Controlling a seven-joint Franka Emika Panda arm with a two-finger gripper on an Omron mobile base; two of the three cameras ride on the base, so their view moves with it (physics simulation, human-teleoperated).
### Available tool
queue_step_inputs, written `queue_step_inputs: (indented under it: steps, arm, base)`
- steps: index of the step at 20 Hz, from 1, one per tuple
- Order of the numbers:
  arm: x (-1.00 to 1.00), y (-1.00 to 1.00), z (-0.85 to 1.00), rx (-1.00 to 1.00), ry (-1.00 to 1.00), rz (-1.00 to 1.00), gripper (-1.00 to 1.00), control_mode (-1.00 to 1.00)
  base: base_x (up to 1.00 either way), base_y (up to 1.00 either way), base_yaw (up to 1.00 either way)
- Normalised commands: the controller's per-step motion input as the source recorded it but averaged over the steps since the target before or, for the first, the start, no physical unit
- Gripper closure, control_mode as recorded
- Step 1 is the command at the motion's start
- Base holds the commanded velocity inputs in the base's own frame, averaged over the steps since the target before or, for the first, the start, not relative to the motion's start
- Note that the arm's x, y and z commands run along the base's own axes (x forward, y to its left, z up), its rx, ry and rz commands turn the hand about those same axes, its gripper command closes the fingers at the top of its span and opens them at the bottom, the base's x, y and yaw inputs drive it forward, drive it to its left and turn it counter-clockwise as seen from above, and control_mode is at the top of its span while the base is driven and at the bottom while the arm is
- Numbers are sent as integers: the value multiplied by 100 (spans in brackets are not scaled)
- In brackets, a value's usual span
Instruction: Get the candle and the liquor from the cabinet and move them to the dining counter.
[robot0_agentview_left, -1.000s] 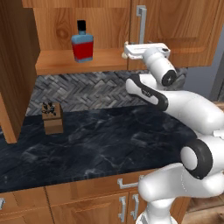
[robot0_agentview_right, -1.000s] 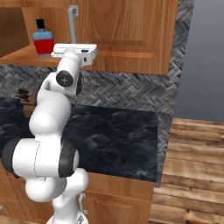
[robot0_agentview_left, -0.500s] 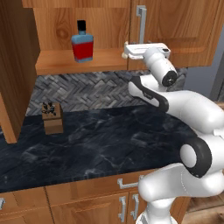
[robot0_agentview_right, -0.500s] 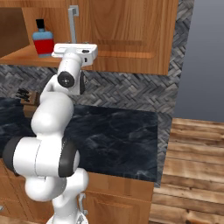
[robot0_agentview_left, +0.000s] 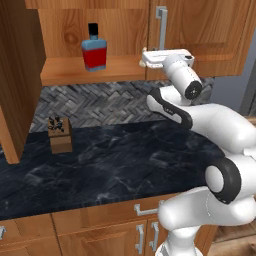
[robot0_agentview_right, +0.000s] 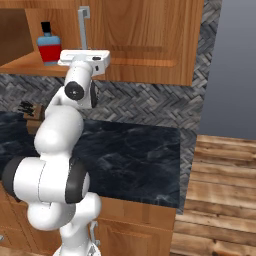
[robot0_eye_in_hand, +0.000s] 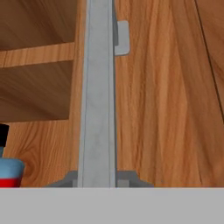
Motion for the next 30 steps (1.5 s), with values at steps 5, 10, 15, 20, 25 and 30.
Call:
queue_step_inputs:
  steps: [5,10,15,20,25,30]
  arm:
    - [-20,-3,1,0,0,0,100,-100]
    - [-66,-38,8,0,0,-4,100,-100]
    - [-74,-61,7,0,0,-4,100,-100]
    - [-80,-72,9,0,0,-1,100,-100]
    - [-88,-86,14,0,0,-4,100,-100]
    - [-88,-94,21,0,0,-4,100,-100]
  base:
    - [0,0,0]
    - [0,0,0]
    - [0,0,0]
    - [0,0,0]
    - [0,0,0]
    - [0,0,0]
